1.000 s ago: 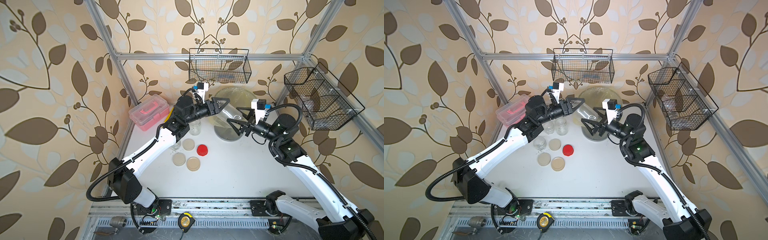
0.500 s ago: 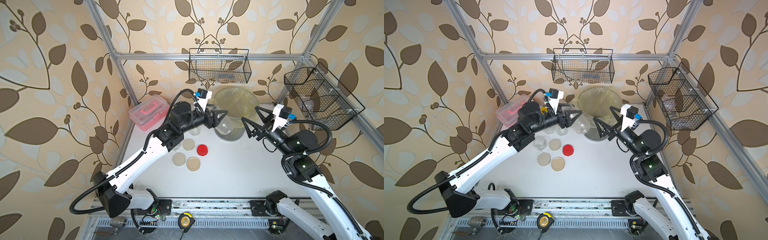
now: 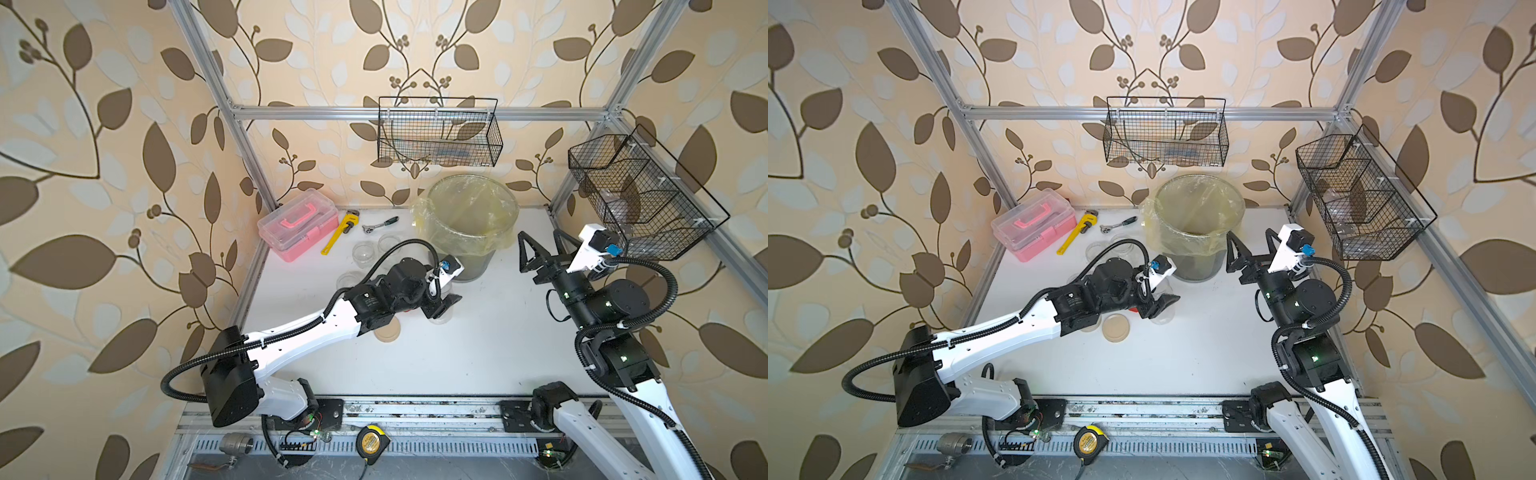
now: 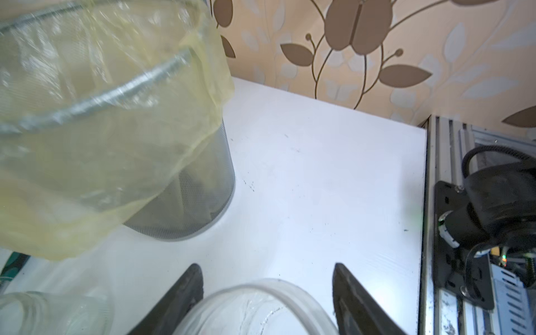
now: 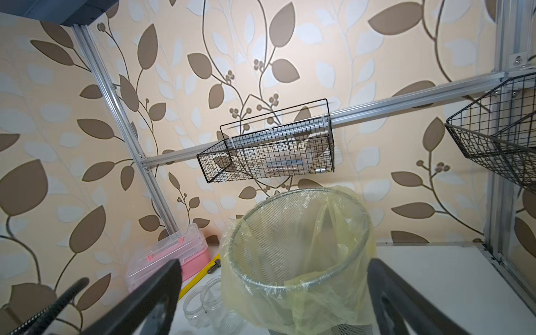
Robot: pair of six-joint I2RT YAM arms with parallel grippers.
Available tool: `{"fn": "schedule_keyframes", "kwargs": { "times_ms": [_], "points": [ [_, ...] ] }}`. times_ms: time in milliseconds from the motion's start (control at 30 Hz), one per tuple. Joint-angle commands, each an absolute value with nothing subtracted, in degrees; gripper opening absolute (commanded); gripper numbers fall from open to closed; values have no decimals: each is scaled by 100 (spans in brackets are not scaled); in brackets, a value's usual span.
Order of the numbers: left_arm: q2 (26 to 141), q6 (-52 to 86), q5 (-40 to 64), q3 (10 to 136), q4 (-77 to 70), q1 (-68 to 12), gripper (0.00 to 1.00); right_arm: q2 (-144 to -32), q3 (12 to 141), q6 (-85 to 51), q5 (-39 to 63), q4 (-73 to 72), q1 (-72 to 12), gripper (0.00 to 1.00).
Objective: Empty moldy tea leaves from jars
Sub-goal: Place the jar at the center of the board.
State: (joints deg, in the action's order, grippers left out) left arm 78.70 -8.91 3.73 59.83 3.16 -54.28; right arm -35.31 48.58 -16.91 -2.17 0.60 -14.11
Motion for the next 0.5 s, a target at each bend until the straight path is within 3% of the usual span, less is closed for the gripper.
{"fn": "schedule_keyframes", "kwargs": {
  "times_ms": [0, 467],
  "points": [
    [7918, -757, -171, 5645, -204, -5493, 54, -3499, 4867, -1758, -268, 88, -1391, 100],
    [8446, -704, -1396, 4526, -1283, -5511, 56, -3783, 4904, -1983, -36, -9, -1380, 100]
  ]
}}
